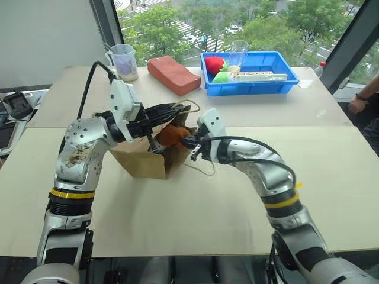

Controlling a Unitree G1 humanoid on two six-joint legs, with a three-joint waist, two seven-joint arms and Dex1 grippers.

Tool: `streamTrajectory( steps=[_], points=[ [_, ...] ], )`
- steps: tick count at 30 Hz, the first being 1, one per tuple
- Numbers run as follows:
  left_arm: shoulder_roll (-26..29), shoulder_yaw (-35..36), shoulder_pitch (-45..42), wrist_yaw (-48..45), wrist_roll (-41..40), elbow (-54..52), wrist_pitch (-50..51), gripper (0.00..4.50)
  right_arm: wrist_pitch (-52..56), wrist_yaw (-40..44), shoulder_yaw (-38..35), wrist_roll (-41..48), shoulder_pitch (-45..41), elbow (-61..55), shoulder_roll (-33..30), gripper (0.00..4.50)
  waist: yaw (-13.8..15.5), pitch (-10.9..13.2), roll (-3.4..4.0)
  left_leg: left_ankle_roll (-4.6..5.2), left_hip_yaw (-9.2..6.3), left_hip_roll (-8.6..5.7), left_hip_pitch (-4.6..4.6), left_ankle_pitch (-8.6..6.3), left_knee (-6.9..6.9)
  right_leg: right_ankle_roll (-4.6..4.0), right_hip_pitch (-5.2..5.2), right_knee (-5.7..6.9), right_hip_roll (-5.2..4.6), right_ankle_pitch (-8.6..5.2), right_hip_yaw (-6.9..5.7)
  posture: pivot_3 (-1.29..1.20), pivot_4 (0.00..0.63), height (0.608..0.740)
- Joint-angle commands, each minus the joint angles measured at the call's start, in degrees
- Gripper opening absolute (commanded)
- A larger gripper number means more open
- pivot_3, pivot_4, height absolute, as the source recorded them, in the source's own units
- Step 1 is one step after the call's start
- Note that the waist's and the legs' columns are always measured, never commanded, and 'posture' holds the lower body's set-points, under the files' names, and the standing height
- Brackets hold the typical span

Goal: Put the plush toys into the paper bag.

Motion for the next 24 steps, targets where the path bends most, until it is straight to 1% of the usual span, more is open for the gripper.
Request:
streamTrajectory(
  steps=[1,5,8,10,15,16,18,19,21,24],
  points=[
    [0.29,0.65,-0.4,-0.21,-0.09,-2.09,-0.76,0.0,-4.83,-2.37,-1.91,-1.11,-3.07,3.86,2.95,0.02,-0.13,0.0,0.0,0.0,0.0,0.0,0.0,0.0,0.0,0.0,0.0,0.01,0.0,0.0,0.0,0.0,0.15,0.74],
    [0.26,0.67,-0.63,-0.21,-0.26,-2.29,-0.44,0.0,-8.37,-2.06,-1.49,-2.45,-3.53,9.7,4.83,0.02,-0.31,0.0,0.0,-0.01,-0.01,-0.01,0.0,0.0,0.0,0.0,0.01,0.01,0.0,0.0,-0.01,0.0,0.15,0.74],
    [0.33,0.75,-0.61,-0.22,-0.27,-2.32,-0.43,0.0,-9.65,-1.23,-1.76,-2.57,-3.45,11.21,5.05,0.92,-0.42,0.0,0.0,-0.01,-0.02,-0.02,0.0,0.0,-0.01,0.0,0.01,0.0,-0.01,0.0,-0.01,0.0,0.15,0.74],
    [0.41,0.82,-0.48,-0.13,-0.21,-2.4,-0.44,0.0,-10.11,-0.73,-2.22,-2.33,-3.12,10.82,4.67,1.62,-0.66,0.0,0.0,-0.01,-0.02,-0.01,-0.01,0.0,-0.01,0.0,0.0,0.0,-0.01,0.0,-0.01,0.0,0.15,0.74],
    [0.46,0.97,-0.25,0.11,-0.13,-2.46,-0.41,0.0,-8.54,1.62,-3.15,-0.94,-0.87,5.79,2.15,3.3,-0.81,0.0,0.0,0.0,-0.04,0.01,0.0,0.0,-0.03,0.0,0.0,0.0,-0.01,0.0,-0.02,0.0,0.15,0.74],
    [0.44,0.95,-0.25,0.14,-0.07,-2.37,-0.46,0.0,-8.09,2.09,-3.3,-0.67,-0.36,4.52,1.54,3.74,-0.85,0.0,0.01,0.0,-0.04,0.0,-0.01,0.0,-0.03,0.0,0.0,0.0,-0.01,0.0,-0.02,0.0,0.15,0.74],
    [0.38,0.91,-0.34,0.22,0.06,-2.16,-0.58,0.0,-6.85,3.11,-3.76,0.17,0.81,1.24,-0.05,4.37,-0.89,0.0,0.0,0.0,-0.03,0.0,0.0,-0.01,-0.03,0.0,0.0,0.0,-0.01,0.0,-0.01,0.0,0.15,0.74],
    [0.34,0.93,-0.4,0.3,0.11,-2.08,-0.64,0.0,-5.77,3.76,-4.27,0.93,1.57,-0.92,-1.09,4.44,-0.86,0.0,0.0,0.01,-0.03,0.01,0.0,0.0,-0.03,0.0,-0.01,0.0,0.0,0.0,-0.02,0.0,0.15,0.74],
    [0.29,0.92,-0.54,0.36,0.18,-1.9,-0.72,0.0,-3.56,5.66,-5.33,2.69,3.45,-5.17,-3.77,4.44,-0.83,0.0,0.0,0.02,-0.03,0.01,-0.01,-0.01,-0.04,0.0,0.0,0.0,-0.01,0.0,-0.02,0.0,0.15,0.74],
    [0.33,0.93,-0.59,0.31,0.2,-1.76,-0.86,0.0,-1.03,11.79,-4.72,5.05,7.44,-11.27,-10.71,4.44,-0.45,0.0,0.0,0.05,-0.04,0.0,-0.02,-0.03,-0.03,0.0,0.02,-0.04,-0.02,0.0,-0.03,0.0,0.15,0.74]
  ],
)
